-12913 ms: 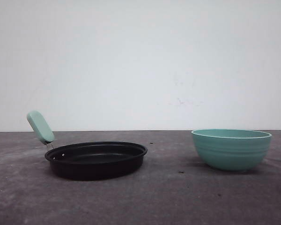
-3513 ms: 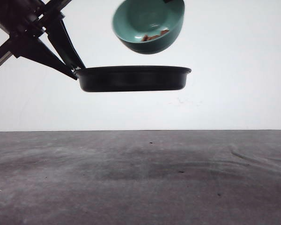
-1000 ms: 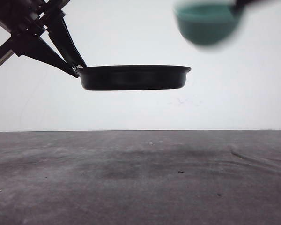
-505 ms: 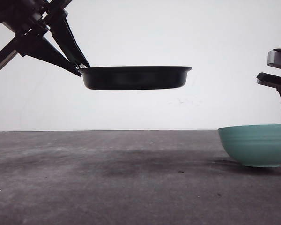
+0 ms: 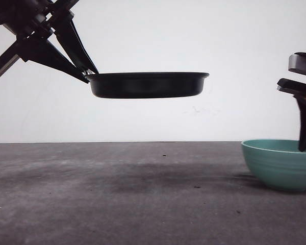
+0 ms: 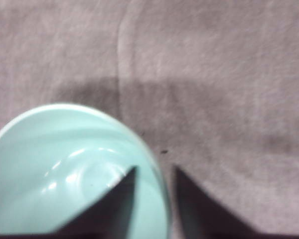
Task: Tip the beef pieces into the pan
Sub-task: 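Lower the empty bowl back onto the table with the right gripper, then lower the pan onto the table with the left gripper and release the handle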
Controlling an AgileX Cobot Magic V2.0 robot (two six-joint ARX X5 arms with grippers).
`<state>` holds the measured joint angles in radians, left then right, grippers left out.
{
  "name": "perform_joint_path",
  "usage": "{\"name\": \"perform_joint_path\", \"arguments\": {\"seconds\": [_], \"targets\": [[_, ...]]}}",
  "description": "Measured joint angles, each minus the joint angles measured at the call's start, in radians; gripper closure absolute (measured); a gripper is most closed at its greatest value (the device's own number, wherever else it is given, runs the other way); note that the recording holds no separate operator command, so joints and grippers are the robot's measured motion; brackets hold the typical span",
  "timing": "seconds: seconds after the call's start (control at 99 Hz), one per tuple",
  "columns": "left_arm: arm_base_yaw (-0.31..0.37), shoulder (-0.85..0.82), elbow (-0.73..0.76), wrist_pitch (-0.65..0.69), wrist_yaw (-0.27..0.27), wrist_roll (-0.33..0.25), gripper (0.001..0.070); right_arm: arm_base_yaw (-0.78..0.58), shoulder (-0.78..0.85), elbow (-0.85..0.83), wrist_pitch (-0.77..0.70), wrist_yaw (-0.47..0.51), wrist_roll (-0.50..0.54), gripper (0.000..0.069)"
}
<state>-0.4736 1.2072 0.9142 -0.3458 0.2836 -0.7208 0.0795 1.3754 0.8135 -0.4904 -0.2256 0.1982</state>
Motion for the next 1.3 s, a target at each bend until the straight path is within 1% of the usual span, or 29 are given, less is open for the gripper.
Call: {"name": "perform_joint_path", "arguments": {"seconds": [0.061, 0.131, 0.263, 0.343, 0.394, 0.424, 0.444, 0.454, 0.464, 0.485, 0.515, 0.575, 0.636, 0.737, 0.858, 0.959, 1.0, 1.04, 1.06, 1.07, 1.08, 1.141, 1.181, 1.232, 1.302], "targets": [[0.0, 0.002, 0.0, 0.0, 0.0, 0.0, 0.0665, 0.005, 0.0, 0.0, 0.0, -0.001, 0.0, 0.0449], [0.0, 0.013, 0.0, 0.002, 0.0, 0.002, 0.0665, 0.006, -0.006, 0.0, -0.001, 0.012, 0.0, 0.0426], [0.0, 0.066, 0.0, 0.011, 0.0, 0.003, 0.0665, 0.008, -0.069, 0.0, -0.016, 0.082, 0.0, 0.0414], [0.0, 0.119, 0.0, 0.038, 0.0, 0.008, 0.0665, 0.008, -0.146, 0.0, -0.028, 0.143, 0.0, 0.0414], [0.0, 0.157, 0.0, 0.065, 0.0, 0.013, 0.0665, 0.008, -0.205, 0.0, -0.038, 0.159, 0.0, 0.0417], [0.0, 0.186, 0.0, 0.088, 0.0, 0.014, 0.0665, 0.007, -0.243, 0.001, -0.049, 0.161, 0.0, 0.0435], [0.0, 0.202, 0.0, 0.1, 0.0, 0.015, 0.0665, 0.007, -0.269, 0.001, -0.058, 0.161, 0.0, 0.046], [0.0, 0.211, 0.0, 0.106, 0.0, 0.015, 0.0665, 0.007, -0.288, 0.001, -0.066, 0.157, 0.0, 0.0488], [0.0, 0.215, 0.0, 0.108, 0.0, 0.014, 0.0665, 0.007, -0.295, 0.001, -0.069, 0.156, 0.0, 0.0498], [0.0, 0.236, 0.001, 0.119, 0.0, 0.014, 0.0665, 0.008, -0.328, 0.001, -0.082, 0.146, -0.001, 0.0553], [0.0, 0.261, 0.001, 0.132, 0.0, 0.014, 0.0665, 0.013, -0.367, 0.001, -0.098, 0.133, -0.004, 0.0602], [0.0, 0.308, 0.001, 0.15, 0.0, 0.014, 0.0665, 0.029, -0.444, 0.001, -0.132, 0.11, -0.009, 0.065], [0.0, 0.348, 0.001, 0.164, 0.0, 0.014, 0.0665, 0.046, -0.515, 0.001, -0.172, 0.104, -0.011, 0.0669], [0.0, 0.399, 0.001, 0.204, 0.0, 0.014, 0.0665, 0.069, -0.609, 0.001, -0.255, 0.106, -0.015, 0.068], [0.0, 0.43, 0.001, 0.251, 0.0, 0.013, 0.0665, 0.075, -0.687, 0.001, -0.331, 0.142, -0.018, 0.0681], [0.0, 0.436, 0.001, 0.257, -0.01, 0.008, 0.0659, 0.076, -0.734, 0.001, -0.353, 0.164, -0.018, 0.0681], [0.0, 0.436, 0.001, 0.265, -0.016, 0.002, 0.0628, 0.076, -0.749, 0.001, -0.357, 0.174, -0.018, 0.0681], [0.0, 0.436, 0.002, 0.274, -0.016, -0.002, 0.0555, 0.076, -0.762, 0.001, -0.359, 0.177, -0.018, 0.0681], [0.0, 0.436, 0.003, 0.275, -0.016, -0.005, 0.0508, 0.076, -0.766, 0.001, -0.358, 0.177, -0.018, 0.0681], [0.0, 0.436, 0.003, 0.275, -0.016, -0.005, 0.0496, 0.076, -0.769, 0.001, -0.358, 0.177, -0.018, 0.0681], [0.0, 0.436, 0.004, 0.275, -0.017, -0.006, 0.0455, 0.076, -0.771, 0.001, -0.358, 0.177, -0.018, 0.0681], [0.002, 0.436, 0.006, 0.275, -0.016, -0.015, 0.0303, 0.076, -0.776, 0.001, -0.358, 0.178, -0.018, 0.0681], [0.002, 0.435, 0.007, 0.276, -0.016, -0.021, 0.023, 0.076, -0.777, 0.001, -0.358, 0.177, -0.018, 0.0681], [0.002, 0.428, 0.007, 0.274, -0.016, -0.026, 0.0185, 0.076, -0.776, 0.001, -0.358, 0.178, -0.018, 0.0681], [0.002, 0.401, 0.007, 0.273, -0.022, -0.028, 0.0159, 0.076, -0.772, 0.001, -0.358, 0.196, -0.021, 0.0681]]}}
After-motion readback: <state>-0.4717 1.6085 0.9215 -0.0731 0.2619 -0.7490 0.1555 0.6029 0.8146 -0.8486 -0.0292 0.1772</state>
